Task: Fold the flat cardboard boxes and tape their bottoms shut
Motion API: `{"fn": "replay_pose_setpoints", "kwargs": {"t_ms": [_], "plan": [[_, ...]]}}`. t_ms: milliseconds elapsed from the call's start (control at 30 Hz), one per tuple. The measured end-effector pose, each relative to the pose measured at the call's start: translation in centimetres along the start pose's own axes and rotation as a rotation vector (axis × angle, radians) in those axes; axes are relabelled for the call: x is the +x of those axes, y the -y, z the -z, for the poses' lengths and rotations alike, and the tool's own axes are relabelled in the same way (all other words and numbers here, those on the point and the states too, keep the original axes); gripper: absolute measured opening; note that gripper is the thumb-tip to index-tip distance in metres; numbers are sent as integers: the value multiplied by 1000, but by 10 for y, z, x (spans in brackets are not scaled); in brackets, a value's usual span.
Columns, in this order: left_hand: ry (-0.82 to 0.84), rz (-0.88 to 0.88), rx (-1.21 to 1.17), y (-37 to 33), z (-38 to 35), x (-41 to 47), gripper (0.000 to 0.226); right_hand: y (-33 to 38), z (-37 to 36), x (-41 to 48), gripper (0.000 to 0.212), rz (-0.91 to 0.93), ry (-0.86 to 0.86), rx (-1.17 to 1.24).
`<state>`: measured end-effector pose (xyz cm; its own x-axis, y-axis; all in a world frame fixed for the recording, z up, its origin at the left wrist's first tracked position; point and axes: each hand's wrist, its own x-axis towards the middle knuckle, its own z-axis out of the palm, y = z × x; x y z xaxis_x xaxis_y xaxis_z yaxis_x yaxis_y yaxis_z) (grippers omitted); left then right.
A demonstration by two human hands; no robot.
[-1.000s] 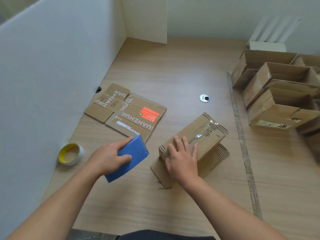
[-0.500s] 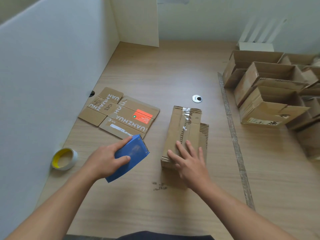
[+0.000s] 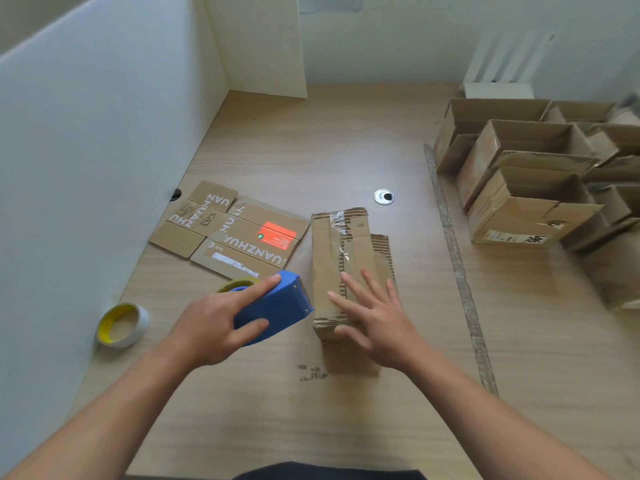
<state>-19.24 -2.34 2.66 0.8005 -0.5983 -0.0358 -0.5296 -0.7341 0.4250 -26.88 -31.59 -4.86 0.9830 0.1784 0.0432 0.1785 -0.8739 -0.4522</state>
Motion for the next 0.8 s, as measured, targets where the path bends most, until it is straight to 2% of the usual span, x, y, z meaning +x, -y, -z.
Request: {"fn": "replay_pose_setpoints", "kwargs": {"t_ms": [100,167,400,467,600,700,800], "plan": [[-145,-204,91,-4,0,-2,65,11,11,3,56,-86,-252,249],[-188,-308,140,-5,-1,-2,60,22,22,5,51,-94,-305,400],[-286,-545,259,-13,1,2,50,34,52,14,48,-8,-99,552],[-276,-571,266,-15,4,4,50,34,53,16,46,12,-81,556],[-248,-571,253,-20,6,6,52,39,49,18,21,9,-138,530],[-202,-546,203,-19,4,5,57,38,44,17,14,-64,-209,545],[-90,-495,105,-17,3,2,63,35,41,10,10,-128,-168,558]]}}
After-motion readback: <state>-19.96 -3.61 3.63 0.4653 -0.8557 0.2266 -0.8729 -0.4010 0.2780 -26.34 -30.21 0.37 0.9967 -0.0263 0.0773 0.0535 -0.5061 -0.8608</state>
